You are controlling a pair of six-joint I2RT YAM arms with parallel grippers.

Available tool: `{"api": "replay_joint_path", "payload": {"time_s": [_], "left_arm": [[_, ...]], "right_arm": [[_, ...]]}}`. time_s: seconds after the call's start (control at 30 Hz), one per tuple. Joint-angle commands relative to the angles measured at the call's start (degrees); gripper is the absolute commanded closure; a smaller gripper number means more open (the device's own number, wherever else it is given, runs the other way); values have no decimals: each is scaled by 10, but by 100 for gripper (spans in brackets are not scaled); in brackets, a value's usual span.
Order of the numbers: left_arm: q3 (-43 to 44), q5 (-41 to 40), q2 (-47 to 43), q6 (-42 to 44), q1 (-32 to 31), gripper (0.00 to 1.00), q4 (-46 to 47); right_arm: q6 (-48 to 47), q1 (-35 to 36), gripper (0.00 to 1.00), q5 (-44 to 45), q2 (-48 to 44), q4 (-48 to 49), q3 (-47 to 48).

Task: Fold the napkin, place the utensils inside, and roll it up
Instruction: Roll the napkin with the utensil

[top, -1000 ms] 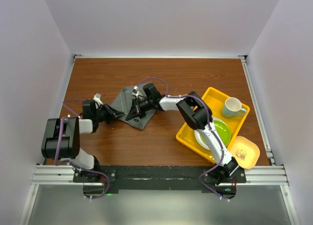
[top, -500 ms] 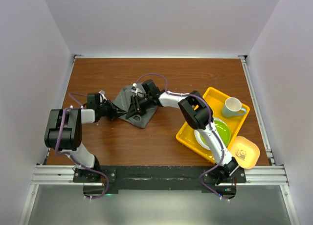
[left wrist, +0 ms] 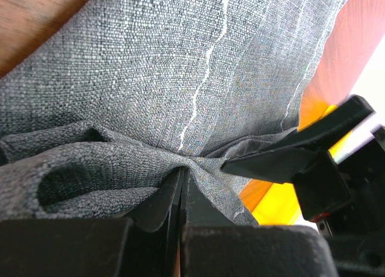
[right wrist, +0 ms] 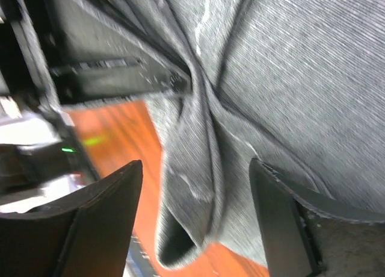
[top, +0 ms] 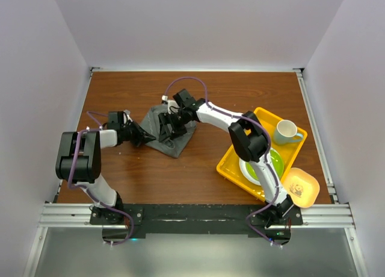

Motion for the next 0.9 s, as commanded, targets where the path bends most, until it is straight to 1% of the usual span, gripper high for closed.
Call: {"api": "replay_joint_path", "payload": {"time_s": [0.0, 0.03, 0.1, 0.13, 0.27, 0.33, 0.43, 0.53, 0.67, 0.73, 0.83, 0.87], "left_arm": [[-5, -99, 40, 57, -1, 100, -74], [-4, -99, 41, 57, -1, 100, -74], [-3, -97, 43, 59, -1, 100, -76], [-2, -96, 43, 59, -1, 100, -76], [0, -94, 45, 63, -1, 100, -78], [1, -93, 47, 64, -1, 100, -79], [6, -88, 48, 72, -1, 100, -81], [17, -90, 44, 83, -1, 100, -90], [29, -91, 48, 90, 0, 100, -101], [29, -89, 50, 89, -1, 100, -99], [29, -85, 53, 91, -2, 100, -98], [29, -86, 56, 92, -1, 100, -100]], "right_arm": [[-121, 33, 21, 109, -65, -58, -9], [-144, 40, 21, 124, -66, -75, -6], [-159, 60, 21, 167, -62, -87, -1], [-166, 66, 21, 175, -61, -88, -2], [-157, 79, 23, 200, -56, -89, -1], [-145, 79, 28, 216, -62, -80, -15], [-142, 78, 45, 231, -74, -76, -22], [-130, 76, 45, 219, -91, -52, -44], [-113, 68, 41, 193, -86, -54, -45], [-104, 63, 42, 183, -80, -55, -42], [-83, 52, 52, 154, -77, -47, -49], [-78, 47, 53, 147, -79, -42, -54]]}}
